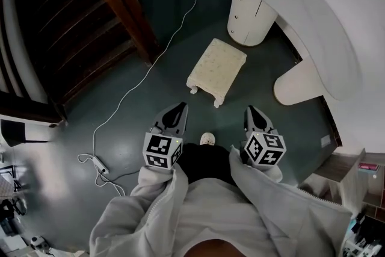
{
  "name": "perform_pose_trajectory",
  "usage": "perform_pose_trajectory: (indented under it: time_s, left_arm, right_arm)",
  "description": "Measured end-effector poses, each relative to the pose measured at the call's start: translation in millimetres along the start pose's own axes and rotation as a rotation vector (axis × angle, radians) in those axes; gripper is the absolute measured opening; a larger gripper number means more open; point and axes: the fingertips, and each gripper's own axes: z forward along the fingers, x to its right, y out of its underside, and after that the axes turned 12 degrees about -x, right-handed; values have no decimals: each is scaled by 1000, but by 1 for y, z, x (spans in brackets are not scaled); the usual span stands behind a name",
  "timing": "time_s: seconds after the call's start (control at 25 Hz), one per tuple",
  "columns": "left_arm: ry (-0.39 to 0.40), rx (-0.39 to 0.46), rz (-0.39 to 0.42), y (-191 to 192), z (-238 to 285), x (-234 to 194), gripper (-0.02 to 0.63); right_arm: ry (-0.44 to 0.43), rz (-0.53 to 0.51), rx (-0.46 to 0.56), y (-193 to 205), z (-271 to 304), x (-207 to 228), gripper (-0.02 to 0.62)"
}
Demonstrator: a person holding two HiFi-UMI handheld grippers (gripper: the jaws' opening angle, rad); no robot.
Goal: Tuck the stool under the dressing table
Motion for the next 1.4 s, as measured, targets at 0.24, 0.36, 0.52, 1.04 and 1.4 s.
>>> perform_pose_trajectory:
  time_s: [0.24,0.36,0.52,1.04,1.4]
  left_arm:
    - [17,-54,21,9,30,-11,23]
    - [12,-114,33,21,55,-26,23]
    - [40,-203,48,37,89,-44,24]
    - [138,-420,130,76,180,-89,220]
    - [277,-583,179,127,231,-100,293]
  right_arm:
    - [34,7,-58,10,19,25,49]
    - [48,10,-84,14,38,36,49]
    - [50,14,-111,15,66,46,51]
    - [-8,-3,-260,49,151,45,173]
    - [-14,0,-373,89,207,58,313]
